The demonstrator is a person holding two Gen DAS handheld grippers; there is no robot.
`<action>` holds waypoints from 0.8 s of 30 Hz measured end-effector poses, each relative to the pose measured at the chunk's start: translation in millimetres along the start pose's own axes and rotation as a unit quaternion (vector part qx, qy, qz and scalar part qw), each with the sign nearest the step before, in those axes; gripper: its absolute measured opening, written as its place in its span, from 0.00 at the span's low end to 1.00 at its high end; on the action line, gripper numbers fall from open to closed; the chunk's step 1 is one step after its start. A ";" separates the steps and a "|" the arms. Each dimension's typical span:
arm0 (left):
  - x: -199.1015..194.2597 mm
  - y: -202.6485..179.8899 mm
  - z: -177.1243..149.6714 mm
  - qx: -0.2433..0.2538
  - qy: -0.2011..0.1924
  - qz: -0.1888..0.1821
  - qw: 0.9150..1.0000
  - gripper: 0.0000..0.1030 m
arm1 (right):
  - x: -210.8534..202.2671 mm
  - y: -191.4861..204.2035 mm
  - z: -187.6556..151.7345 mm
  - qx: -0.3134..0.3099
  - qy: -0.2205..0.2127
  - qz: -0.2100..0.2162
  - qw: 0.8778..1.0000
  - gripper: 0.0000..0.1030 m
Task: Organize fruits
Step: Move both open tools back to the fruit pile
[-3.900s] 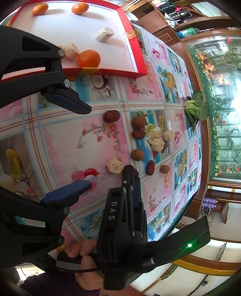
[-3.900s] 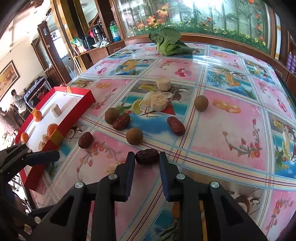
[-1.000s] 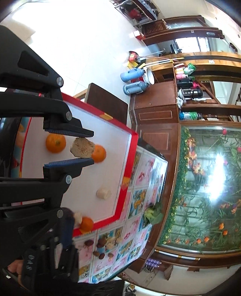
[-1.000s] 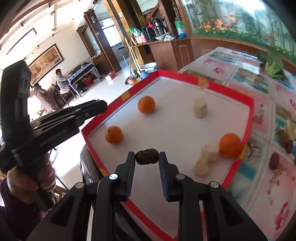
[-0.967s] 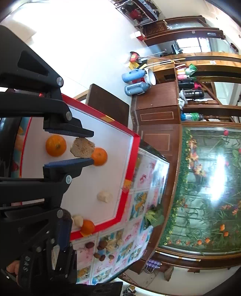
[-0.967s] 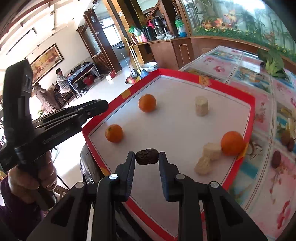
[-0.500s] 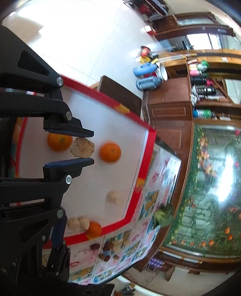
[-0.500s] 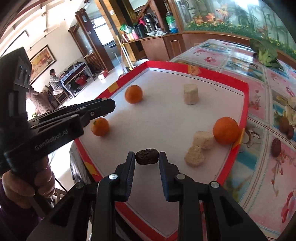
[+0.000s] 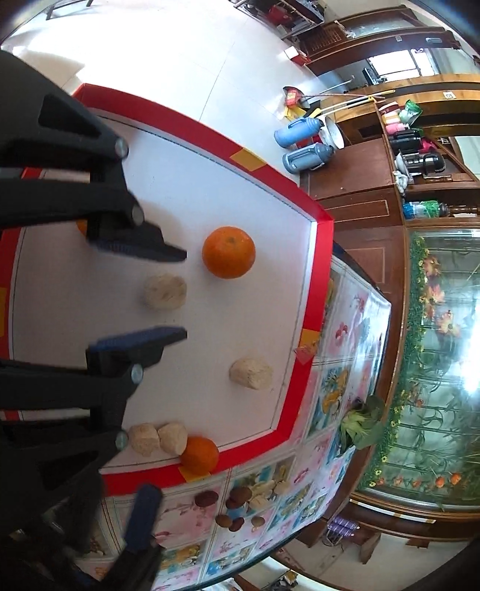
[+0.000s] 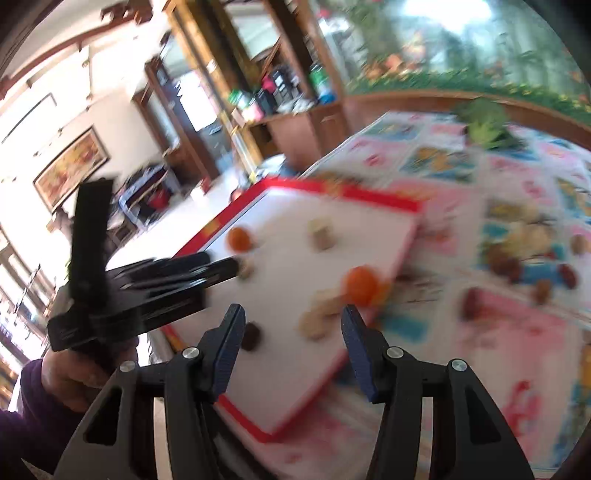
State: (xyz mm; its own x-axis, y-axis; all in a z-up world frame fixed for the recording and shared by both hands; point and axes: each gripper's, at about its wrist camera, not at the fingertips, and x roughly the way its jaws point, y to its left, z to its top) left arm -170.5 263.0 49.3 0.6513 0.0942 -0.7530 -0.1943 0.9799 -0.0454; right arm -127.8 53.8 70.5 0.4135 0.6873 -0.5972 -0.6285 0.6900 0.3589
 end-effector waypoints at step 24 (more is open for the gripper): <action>-54.0 -136.1 -49.8 0.130 -0.019 -0.151 0.980 0.70 | -73.9 -127.4 -47.7 0.142 -0.046 -0.097 0.984 0.53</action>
State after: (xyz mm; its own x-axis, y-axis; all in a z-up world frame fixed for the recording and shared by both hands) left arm -215.8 115.8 63.4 0.6775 -0.2052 -0.7063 0.2022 0.9753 -0.0894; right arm -109.7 -95.7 34.7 0.5732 0.5455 -0.6114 -0.3284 0.8366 0.4386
